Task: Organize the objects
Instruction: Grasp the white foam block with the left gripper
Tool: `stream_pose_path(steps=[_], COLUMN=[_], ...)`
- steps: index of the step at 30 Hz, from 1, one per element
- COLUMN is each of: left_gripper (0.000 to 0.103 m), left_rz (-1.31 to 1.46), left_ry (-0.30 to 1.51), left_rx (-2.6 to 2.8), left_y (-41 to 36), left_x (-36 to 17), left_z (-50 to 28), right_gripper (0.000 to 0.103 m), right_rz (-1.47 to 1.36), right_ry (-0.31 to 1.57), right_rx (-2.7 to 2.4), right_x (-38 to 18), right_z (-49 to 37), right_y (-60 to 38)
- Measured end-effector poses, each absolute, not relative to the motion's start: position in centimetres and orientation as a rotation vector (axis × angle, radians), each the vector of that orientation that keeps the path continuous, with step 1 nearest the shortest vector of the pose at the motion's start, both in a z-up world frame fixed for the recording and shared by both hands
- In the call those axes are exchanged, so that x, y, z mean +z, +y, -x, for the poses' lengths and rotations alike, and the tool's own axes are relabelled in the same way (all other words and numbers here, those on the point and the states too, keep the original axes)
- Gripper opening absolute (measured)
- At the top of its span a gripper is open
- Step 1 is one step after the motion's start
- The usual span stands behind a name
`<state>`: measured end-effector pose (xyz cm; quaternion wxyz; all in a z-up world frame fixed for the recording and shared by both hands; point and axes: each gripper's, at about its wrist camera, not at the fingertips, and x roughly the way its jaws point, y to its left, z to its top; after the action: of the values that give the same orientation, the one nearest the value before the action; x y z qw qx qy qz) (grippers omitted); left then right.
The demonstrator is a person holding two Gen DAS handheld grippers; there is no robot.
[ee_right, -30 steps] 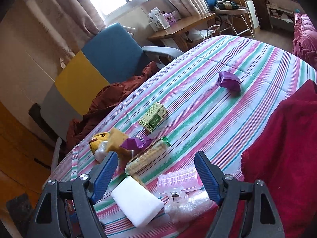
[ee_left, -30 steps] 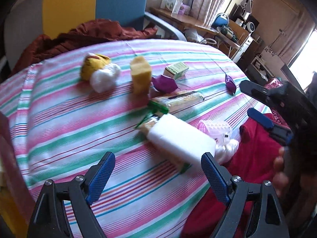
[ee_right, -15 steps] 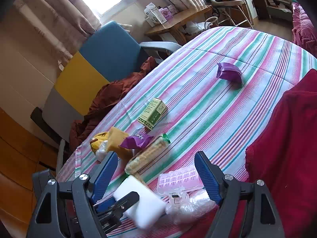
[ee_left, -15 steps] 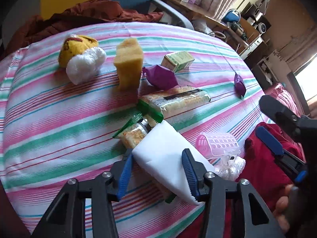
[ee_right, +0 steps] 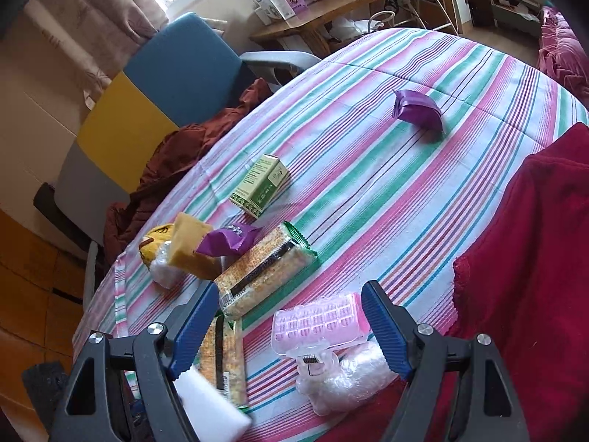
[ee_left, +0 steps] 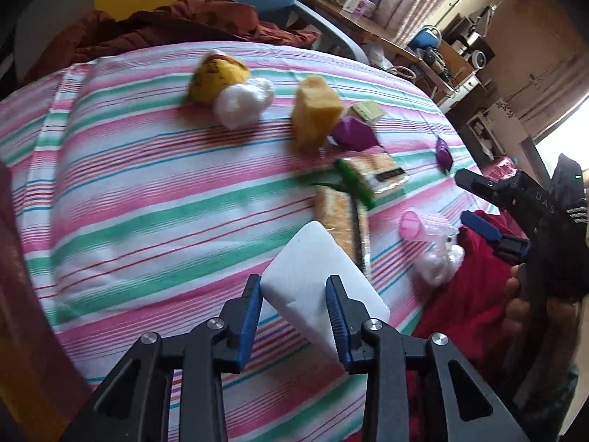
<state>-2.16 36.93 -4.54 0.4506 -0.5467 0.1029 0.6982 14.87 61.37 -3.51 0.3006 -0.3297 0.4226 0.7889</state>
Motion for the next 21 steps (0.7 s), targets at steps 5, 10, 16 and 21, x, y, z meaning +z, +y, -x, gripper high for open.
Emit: stream_pose_path(steps=[5, 10, 16, 21], left_gripper=[0.051, 0.083, 0.084, 0.082], left_rz=[1.418, 1.51, 1.546, 1.556], left_ry=[0.286, 0.156, 0.119, 0.15], left_rx=[1.897, 1.926, 1.889, 1.907], left_y=[34.5, 33.4, 36.1, 37.9], left_x=[-5.3, -6.0, -6.3, -7.3], left_z=[4.9, 5.5, 3.4, 3.1], right_gripper=[0.081, 0.081, 0.081, 0.081], right_rz=[0.895, 0.905, 0.907, 0.928], right_ry=[1.094, 1.085, 1.084, 1.08], right_rx=[2.087, 2.085, 2.08, 2.08], right_x=[-3.5, -3.6, -3.5, -3.7], right_z=[-14.6, -14.6, -14.6, -14.4], right_y=[61.1, 61.0, 60.9, 60.8])
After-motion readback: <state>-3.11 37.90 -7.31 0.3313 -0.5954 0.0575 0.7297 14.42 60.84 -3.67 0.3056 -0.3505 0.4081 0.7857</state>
